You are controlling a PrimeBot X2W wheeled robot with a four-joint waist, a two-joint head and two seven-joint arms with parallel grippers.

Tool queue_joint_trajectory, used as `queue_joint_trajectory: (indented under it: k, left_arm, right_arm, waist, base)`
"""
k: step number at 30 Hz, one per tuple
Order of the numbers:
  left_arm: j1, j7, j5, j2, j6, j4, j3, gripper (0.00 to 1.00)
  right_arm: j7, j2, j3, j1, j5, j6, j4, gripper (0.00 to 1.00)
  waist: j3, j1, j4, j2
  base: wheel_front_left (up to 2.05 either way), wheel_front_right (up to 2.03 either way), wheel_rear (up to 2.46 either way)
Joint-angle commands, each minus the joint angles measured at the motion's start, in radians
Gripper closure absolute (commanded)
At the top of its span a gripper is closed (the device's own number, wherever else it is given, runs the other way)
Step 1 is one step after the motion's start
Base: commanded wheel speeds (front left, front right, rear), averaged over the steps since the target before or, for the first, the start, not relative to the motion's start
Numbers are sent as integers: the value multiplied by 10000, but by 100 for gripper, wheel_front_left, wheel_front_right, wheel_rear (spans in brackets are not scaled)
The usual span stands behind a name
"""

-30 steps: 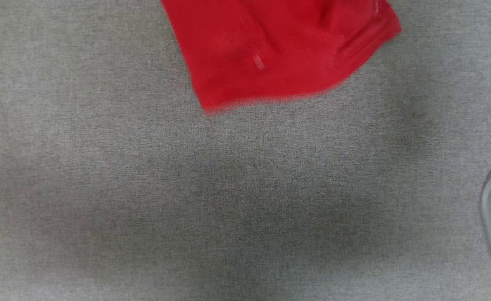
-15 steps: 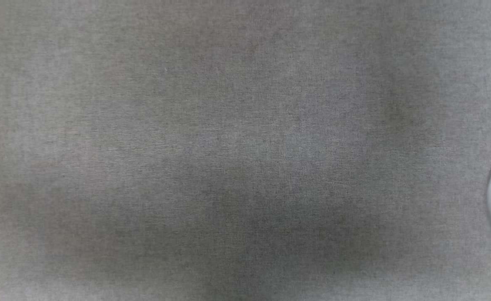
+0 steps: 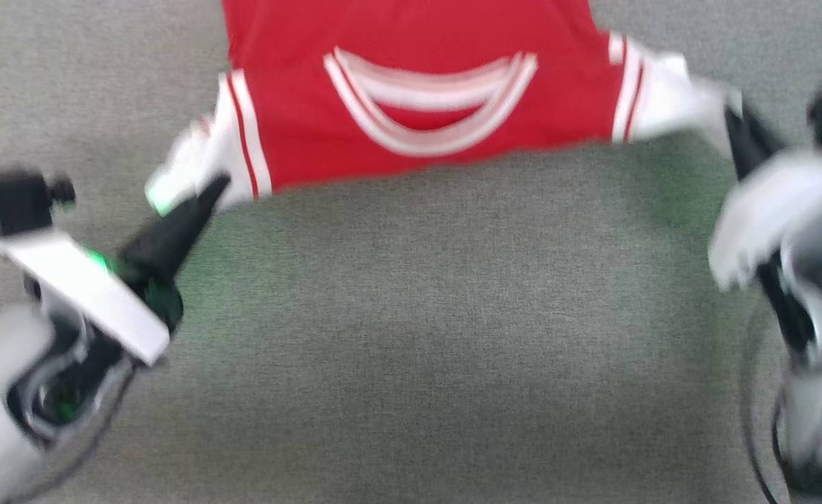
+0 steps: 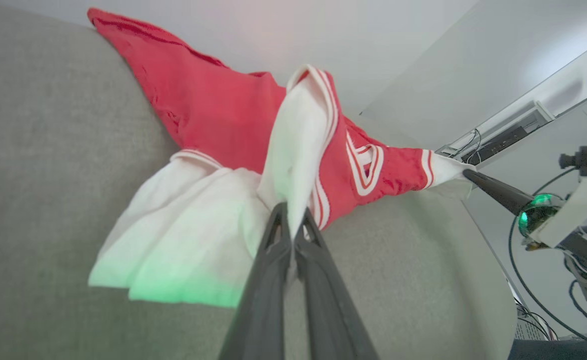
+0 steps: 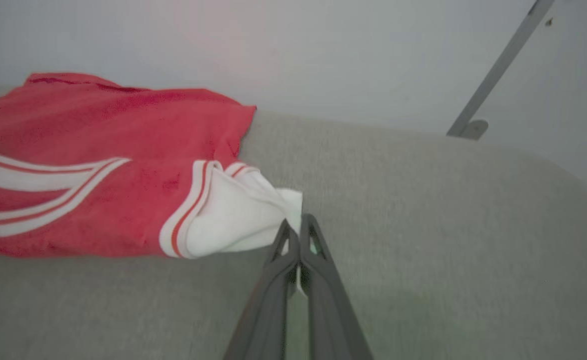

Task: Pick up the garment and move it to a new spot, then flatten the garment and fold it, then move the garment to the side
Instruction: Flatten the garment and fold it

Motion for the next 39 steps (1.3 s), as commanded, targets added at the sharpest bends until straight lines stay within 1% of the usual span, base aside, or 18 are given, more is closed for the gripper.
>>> queue_joint_trajectory:
  k: [1, 5, 7, 12, 15, 19, 23, 28, 30, 31, 32, 33, 36, 39]
  left_arm:
    - [259, -59, 73, -24, 22, -58, 117, 100]
    - [2105, -56, 730, -94, 22, -360, 1005, 100]
    - [2951, -57, 1017, -154, 22, -604, 1461, 100]
    - [4718, -57, 1810, -143, 22, -1190, 2343, 100]
    - [5672, -59, 2033, -164, 22, -1476, 2804, 100]
    - [6835, -58, 2439, -123, 22, -1690, 3106, 100]
    - [7533, -59, 2729, -97, 22, -1720, 3299, 100]
    - [7510, -59, 3053, -293, 22, -1503, 3231, 100]
    - [7295, -58, 3162, -376, 22, -1472, 3086, 100]
    - [7260, -58, 3190, -404, 22, -1455, 3030, 100]
    - [7224, -58, 3263, -420, 22, -1452, 2967, 100]
    - [7160, -58, 3344, -428, 22, -1439, 2929, 100]
    - [7002, -58, 3575, -513, 22, -1516, 2777, 100]
    - [6786, -53, 3732, -624, 22, -1654, 2630, 100]
  right_arm:
    - [121, -80, 28, 216, 69, -25, -294, 100]
    - [1274, -32, -131, 2563, 771, -25, -2328, 100]
    - [1766, 24, -218, 3449, 1108, -25, -3024, 100]
    - [2827, 124, -135, 5358, 1699, -25, -4265, 100]
    - [3202, 216, -136, 6248, 1996, -25, -4844, 100]
    - [3527, 320, -136, 7290, 2158, -25, -5323, 100]
    - [3592, 375, -209, 7878, 2319, -25, -5567, 100]
    - [3451, 262, -259, 7728, 2166, -25, -5234, 100]
    - [3430, 76, -88, 7516, 2099, -25, -4921, 100]
    - [3383, 49, -42, 7424, 2101, -25, -4833, 77]
    - [3331, -16, -17, 7364, 2073, -25, -4783, 41]
    - [3349, -79, -5, 7302, 2041, -25, -4762, 0]
    - [3513, -75, -210, 7126, 2174, -23, -5022, 0]
    - [4015, -251, -715, 6674, 2257, -23, -5673, 0]
  waist:
    - [-99, 0, 34, 0]
    - [-362, 0, 82, 0]
    - [-465, 0, 108, 0]
    - [-596, 0, 208, 0]
    - [-612, 0, 241, 0]
    - [-637, 0, 248, 0]
    - [-657, 0, 248, 0]
    - [-739, 0, 238, 0]
    - [-803, 0, 228, 0]
    - [-823, 0, 232, 0]
    - [-838, 0, 245, 0]
    - [-851, 0, 264, 0]
    - [-887, 0, 420, 0]
    - [-848, 0, 676, 0]
  base:
    - [0, 0, 0]
    - [0, 0, 0]
    - [0, 0, 0]
    - [0, 0, 0]
    - [0, 0, 0]
    - [0, 0, 0]
    - [0, 0, 0]
    - [0, 0, 0]
    - [0, 0, 0]
    - [0, 0, 0]
    - [0, 0, 0]
    - [0, 0, 0]
    - [0, 0, 0]
    - [0, 0, 0]
